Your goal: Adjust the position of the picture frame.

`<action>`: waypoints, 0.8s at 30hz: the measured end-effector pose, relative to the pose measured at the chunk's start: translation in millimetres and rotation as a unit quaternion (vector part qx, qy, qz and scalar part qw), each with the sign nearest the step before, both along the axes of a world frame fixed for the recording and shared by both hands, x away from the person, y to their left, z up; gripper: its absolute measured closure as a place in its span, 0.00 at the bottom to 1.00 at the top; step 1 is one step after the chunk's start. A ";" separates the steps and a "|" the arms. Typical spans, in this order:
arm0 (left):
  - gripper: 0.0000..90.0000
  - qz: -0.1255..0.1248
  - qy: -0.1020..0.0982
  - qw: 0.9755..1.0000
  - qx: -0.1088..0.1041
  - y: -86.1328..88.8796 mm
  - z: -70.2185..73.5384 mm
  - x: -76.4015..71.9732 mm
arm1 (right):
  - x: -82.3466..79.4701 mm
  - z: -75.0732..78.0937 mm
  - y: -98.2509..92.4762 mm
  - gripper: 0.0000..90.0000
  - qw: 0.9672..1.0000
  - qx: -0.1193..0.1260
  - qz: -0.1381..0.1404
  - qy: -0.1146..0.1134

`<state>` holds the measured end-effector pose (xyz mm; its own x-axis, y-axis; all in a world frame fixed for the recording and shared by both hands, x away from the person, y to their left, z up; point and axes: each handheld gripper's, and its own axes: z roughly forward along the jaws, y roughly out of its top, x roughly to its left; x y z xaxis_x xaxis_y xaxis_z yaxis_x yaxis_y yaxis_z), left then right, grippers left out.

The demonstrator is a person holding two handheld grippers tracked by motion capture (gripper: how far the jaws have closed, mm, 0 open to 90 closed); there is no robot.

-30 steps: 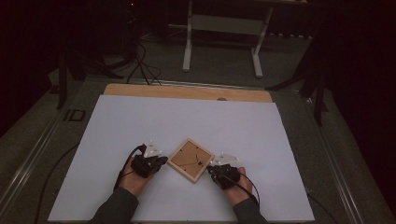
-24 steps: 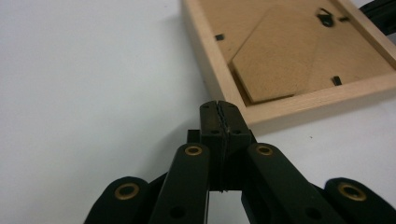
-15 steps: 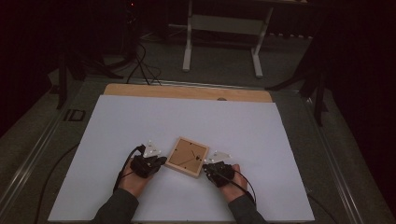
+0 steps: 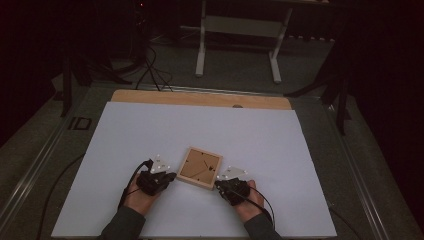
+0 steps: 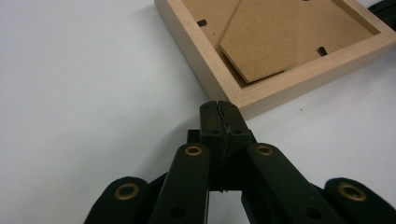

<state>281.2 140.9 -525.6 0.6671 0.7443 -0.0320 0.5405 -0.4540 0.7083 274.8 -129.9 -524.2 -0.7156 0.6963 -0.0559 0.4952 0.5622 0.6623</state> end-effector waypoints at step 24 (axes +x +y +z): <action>1.00 0.006 -0.004 1.000 -0.001 -2.0 -1.3 -1.2 | 18.1 -1.6 1.4 1.00 1.000 0.011 -0.028 -0.002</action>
